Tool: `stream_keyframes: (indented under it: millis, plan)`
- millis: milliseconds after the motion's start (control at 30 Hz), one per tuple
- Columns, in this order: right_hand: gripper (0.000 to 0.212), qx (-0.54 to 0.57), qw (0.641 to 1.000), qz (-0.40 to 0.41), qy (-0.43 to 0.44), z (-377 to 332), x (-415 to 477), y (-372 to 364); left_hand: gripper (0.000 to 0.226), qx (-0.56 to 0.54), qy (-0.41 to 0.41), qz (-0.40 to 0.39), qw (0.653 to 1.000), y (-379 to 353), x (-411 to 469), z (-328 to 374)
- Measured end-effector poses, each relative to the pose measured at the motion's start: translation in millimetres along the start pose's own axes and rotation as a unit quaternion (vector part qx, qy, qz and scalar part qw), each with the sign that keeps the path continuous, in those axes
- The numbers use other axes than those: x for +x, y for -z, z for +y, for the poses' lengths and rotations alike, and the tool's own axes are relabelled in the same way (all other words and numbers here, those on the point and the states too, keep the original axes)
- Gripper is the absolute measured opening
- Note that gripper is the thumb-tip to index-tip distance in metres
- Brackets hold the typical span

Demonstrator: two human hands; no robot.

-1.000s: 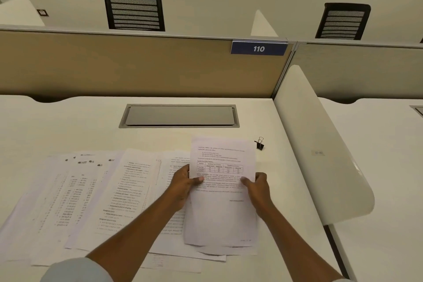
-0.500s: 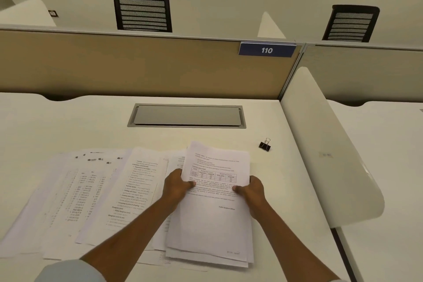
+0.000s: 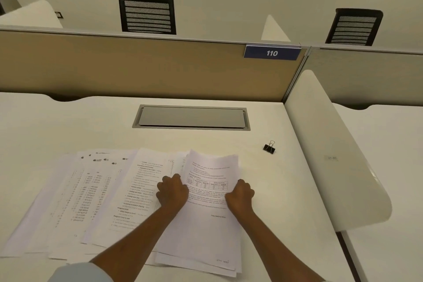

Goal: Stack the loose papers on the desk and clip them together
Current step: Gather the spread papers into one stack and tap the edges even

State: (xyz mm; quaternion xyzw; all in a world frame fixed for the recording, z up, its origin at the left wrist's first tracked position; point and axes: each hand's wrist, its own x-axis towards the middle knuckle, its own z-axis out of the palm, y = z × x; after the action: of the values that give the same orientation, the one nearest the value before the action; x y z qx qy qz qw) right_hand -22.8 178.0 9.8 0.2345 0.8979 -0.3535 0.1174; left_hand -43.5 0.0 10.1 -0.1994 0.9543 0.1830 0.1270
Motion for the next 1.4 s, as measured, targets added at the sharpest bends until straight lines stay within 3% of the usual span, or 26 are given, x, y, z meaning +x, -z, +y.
stream_keyframes:
  millis: [167, 433, 667, 867, 1133, 1300, 1400]
  plan:
    - [0.023, 0.032, 0.999, -0.002, -0.043, 0.8, 2.3, 1.0, 0.044, -0.066, 0.022, -0.032, 0.997, -1.9, 4.4, 2.3]
    - [0.036, 0.178, 0.98, -0.02, -0.087, 3.1, 1.2, 9.5, 0.048, -0.205, 0.063, -0.027, 0.976, -1.3, 10.3, 2.5]
    - [0.041, 0.205, 0.976, -0.023, -0.072, -0.7, -1.2, 10.9, 0.061, -0.168, 0.1, -0.032, 0.98, -0.9, 11.4, 6.3]
    - [0.08, 0.172, 0.983, -0.027, -0.065, -4.6, -0.3, 2.2, 0.064, -0.124, 0.103, -0.041, 0.986, -0.1, 13.4, 3.8]
    - [0.039, 0.094, 0.993, -0.012, -0.069, -11.2, 0.3, 0.9, 0.045, -0.205, 0.118, -0.051, 0.97, 2.6, 18.0, -2.5]
    - [0.035, 0.117, 0.99, -0.018, -0.079, -18.0, -0.1, 5.8, 0.05, -0.32, 0.117, -0.058, 0.938, 9.8, 22.7, -7.6]
    - [0.038, 0.139, 0.987, -0.021, -0.081, -17.4, 0.8, 2.7, 0.024, -0.354, 0.094, -0.062, 0.928, 12.0, 24.7, -15.1]
